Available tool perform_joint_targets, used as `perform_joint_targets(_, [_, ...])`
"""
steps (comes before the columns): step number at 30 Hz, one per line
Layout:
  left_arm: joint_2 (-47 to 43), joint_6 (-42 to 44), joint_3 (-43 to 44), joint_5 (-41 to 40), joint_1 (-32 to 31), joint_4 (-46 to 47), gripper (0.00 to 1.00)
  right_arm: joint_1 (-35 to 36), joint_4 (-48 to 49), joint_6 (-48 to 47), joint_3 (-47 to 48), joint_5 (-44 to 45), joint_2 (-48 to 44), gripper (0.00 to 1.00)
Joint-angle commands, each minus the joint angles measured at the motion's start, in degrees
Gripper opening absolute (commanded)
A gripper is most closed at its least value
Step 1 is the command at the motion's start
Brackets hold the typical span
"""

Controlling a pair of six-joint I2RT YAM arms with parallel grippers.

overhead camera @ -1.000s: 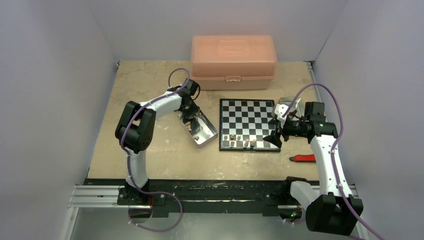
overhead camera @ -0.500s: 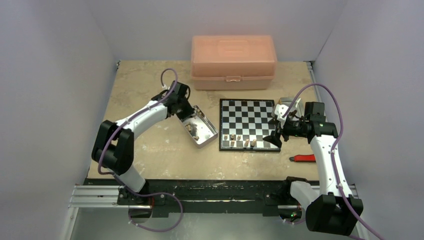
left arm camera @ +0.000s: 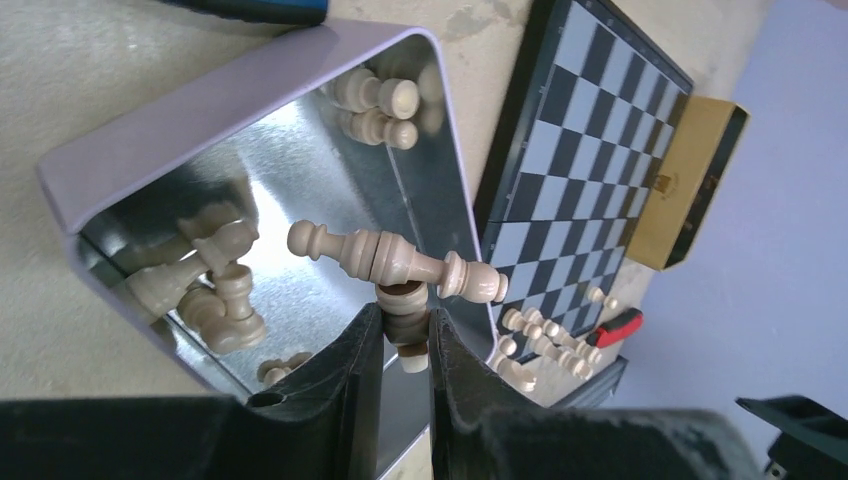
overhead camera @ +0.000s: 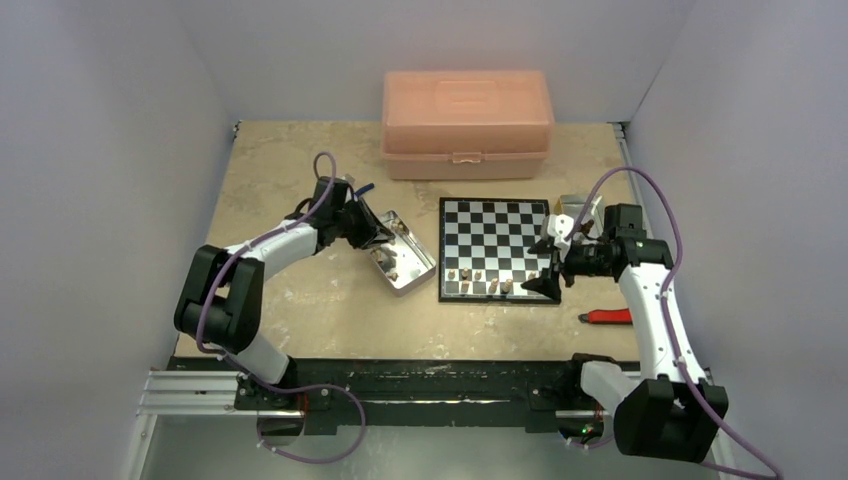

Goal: Set up the chess pieces on the board

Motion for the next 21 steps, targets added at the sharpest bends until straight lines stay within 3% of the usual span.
perform_joint_targets(1, [0.02,5.92,-1.52,12.75,1.47,13.88,0.00,3.45,-3.25,-3.89,4.90,-2.52,3.07,0.79])
perform_joint_targets(10, [-0.87,20.85,-3.69,16.17,1.67,9.43,0.00,19.56,2.91,-7.26,16.76,-5.20,14.47,0.88])
perform_joint_targets(14, [-0.79,22.91,-4.78,19.83,1.71,9.43,0.00,28.79,10.54,-7.92,22.23,3.35,21.67,0.88])
perform_joint_targets(21, [-0.03,24.40,-5.45,25.20,1.71,6.93,0.00,39.12,13.79,-16.68,33.33,18.09,33.67,0.86])
